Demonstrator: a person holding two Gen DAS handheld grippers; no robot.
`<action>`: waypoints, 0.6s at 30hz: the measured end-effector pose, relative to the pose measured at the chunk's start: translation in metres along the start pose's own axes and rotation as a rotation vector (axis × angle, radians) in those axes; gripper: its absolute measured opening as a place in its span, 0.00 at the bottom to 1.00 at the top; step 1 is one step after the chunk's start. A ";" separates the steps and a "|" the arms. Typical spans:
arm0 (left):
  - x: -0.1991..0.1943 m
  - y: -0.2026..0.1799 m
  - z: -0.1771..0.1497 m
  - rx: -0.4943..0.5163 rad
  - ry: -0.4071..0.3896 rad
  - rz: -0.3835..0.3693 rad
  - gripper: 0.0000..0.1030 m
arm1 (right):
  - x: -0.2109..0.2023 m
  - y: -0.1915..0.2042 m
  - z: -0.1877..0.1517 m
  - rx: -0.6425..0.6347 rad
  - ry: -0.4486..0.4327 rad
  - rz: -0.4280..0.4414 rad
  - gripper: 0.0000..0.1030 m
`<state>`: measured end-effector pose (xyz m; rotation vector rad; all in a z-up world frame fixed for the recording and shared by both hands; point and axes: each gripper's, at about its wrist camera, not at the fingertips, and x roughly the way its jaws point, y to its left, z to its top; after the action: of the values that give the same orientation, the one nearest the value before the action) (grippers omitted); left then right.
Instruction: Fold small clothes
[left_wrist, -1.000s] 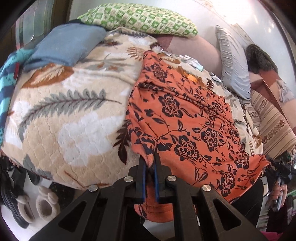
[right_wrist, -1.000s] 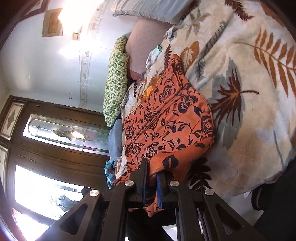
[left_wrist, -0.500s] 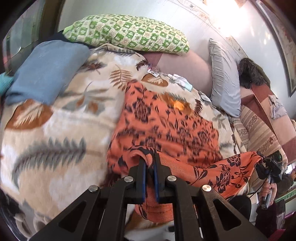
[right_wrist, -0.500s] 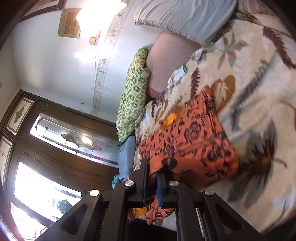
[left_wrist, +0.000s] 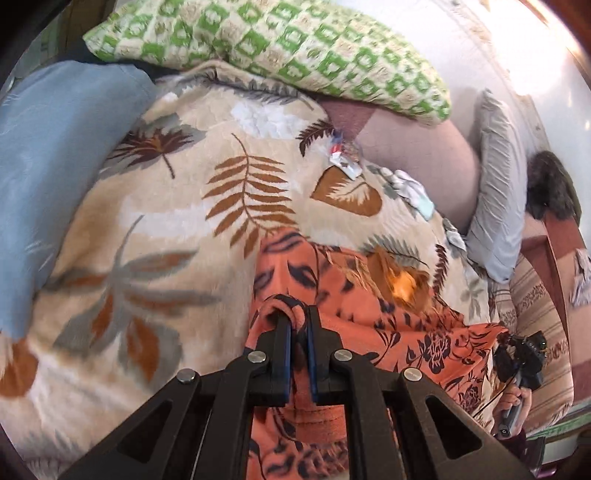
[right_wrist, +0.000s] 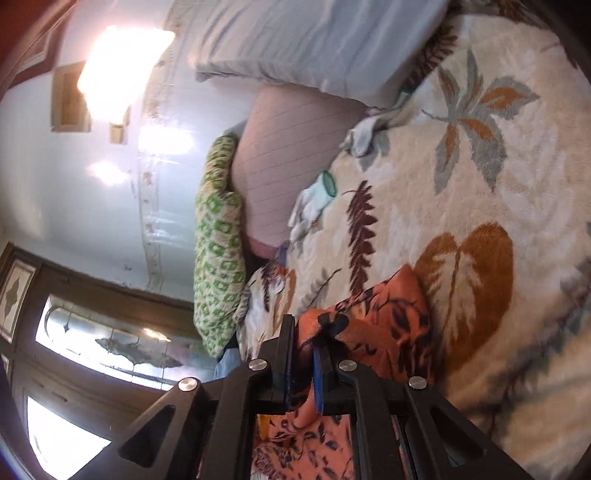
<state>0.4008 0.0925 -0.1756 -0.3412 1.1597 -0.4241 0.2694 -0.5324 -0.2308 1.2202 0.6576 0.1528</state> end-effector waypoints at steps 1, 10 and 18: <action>0.007 0.001 0.005 -0.007 0.004 0.008 0.07 | 0.008 -0.008 0.005 0.031 0.009 0.004 0.09; 0.030 0.009 0.015 -0.095 -0.050 -0.011 0.07 | 0.033 -0.050 0.029 0.137 0.083 -0.062 0.11; 0.024 -0.005 0.009 -0.082 -0.140 0.026 0.07 | 0.036 -0.036 0.031 0.064 0.056 0.002 0.11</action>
<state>0.4168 0.0766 -0.1896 -0.4206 1.0455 -0.3256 0.3067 -0.5550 -0.2713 1.2814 0.7151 0.1693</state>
